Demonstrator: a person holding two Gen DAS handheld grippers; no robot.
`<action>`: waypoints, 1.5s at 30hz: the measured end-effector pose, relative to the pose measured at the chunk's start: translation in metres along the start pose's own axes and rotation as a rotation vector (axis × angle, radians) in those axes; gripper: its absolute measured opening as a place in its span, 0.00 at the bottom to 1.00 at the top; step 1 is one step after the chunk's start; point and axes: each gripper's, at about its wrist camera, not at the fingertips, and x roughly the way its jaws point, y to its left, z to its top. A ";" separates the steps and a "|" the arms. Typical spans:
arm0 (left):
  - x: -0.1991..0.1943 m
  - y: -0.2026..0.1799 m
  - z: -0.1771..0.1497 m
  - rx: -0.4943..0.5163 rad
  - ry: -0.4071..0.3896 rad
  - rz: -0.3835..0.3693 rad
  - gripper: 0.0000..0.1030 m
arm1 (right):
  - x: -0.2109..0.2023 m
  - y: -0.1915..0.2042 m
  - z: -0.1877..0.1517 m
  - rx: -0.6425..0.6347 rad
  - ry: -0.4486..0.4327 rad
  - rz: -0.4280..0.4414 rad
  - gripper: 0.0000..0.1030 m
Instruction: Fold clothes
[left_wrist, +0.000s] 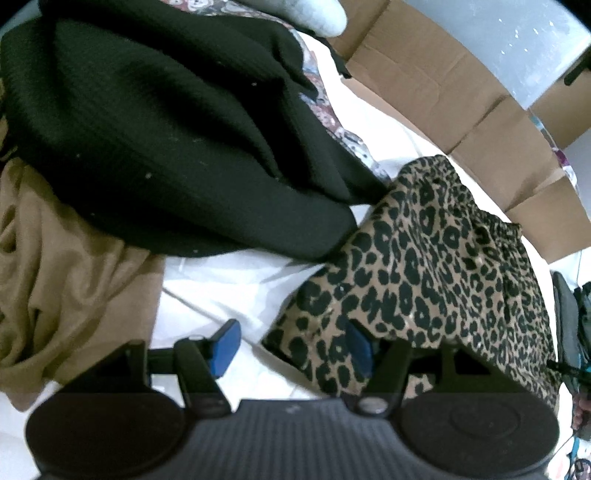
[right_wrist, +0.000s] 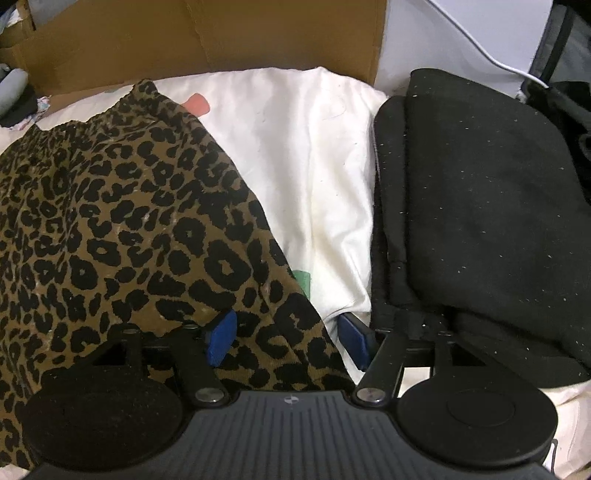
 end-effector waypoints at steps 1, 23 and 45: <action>0.001 -0.002 0.000 0.005 0.002 -0.006 0.61 | 0.000 0.000 0.001 -0.003 0.002 -0.005 0.60; 0.000 -0.013 0.008 0.060 -0.005 -0.043 0.56 | -0.016 -0.009 0.003 -0.002 -0.003 -0.025 0.37; 0.016 -0.008 0.004 0.125 0.009 -0.054 0.07 | -0.004 0.046 0.007 -0.197 -0.021 0.089 0.36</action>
